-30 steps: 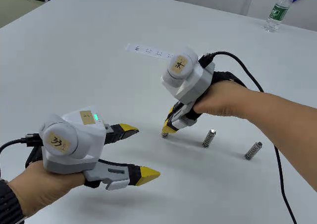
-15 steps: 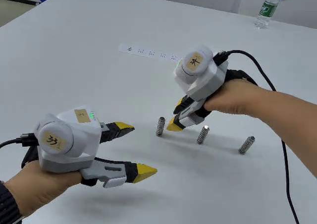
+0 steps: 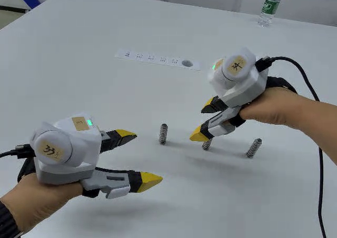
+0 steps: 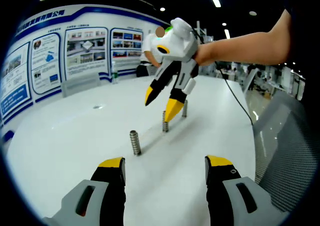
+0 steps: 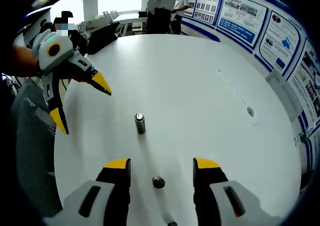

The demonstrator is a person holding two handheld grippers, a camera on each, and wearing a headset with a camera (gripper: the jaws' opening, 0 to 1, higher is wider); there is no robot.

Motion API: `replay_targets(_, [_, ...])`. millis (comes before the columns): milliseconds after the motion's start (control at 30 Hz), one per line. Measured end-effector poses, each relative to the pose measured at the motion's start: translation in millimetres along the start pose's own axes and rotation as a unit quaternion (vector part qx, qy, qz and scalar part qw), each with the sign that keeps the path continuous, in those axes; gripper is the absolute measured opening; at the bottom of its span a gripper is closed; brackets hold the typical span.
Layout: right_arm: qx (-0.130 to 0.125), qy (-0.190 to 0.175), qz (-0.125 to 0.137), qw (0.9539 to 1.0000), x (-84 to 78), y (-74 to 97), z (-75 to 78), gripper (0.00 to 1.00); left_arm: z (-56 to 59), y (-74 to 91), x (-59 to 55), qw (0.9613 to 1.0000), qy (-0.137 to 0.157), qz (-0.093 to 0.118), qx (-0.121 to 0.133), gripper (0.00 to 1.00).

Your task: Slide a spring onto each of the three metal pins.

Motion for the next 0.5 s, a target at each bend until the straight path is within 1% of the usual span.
replay_targets(67, [-0.004, -0.004, 0.002, 1.0, -2.9, 2.9, 1.3, 0.53, 0.0, -0.2, 0.2, 1.0, 0.0, 0.0, 0.0, 0.66])
replay_targets(300, [-0.024, -0.024, 0.028, 0.999, -12.3, 16.7, 7.9, 0.61, -1.9, 0.1, 0.9, 1.0, 0.0, -0.002, 0.002, 0.66])
replay_targets(500, [-0.044, -0.039, 0.046, 0.9972, -26.3, 31.3, 15.7, 0.66, -4.3, 1.0, 1.1, 1.0, 0.002, -0.004, 0.007, 0.67])
Point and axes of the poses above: the centre of the closed fingertips' face, and the gripper's own axes: y roughly backward along the fingers, z roughly to its right, x roughly out of its top, the point moved 2 cm from there along y, roughly backward along the fingers, and after that the axes turned 1 degree about -z, right-handed, at the moved point
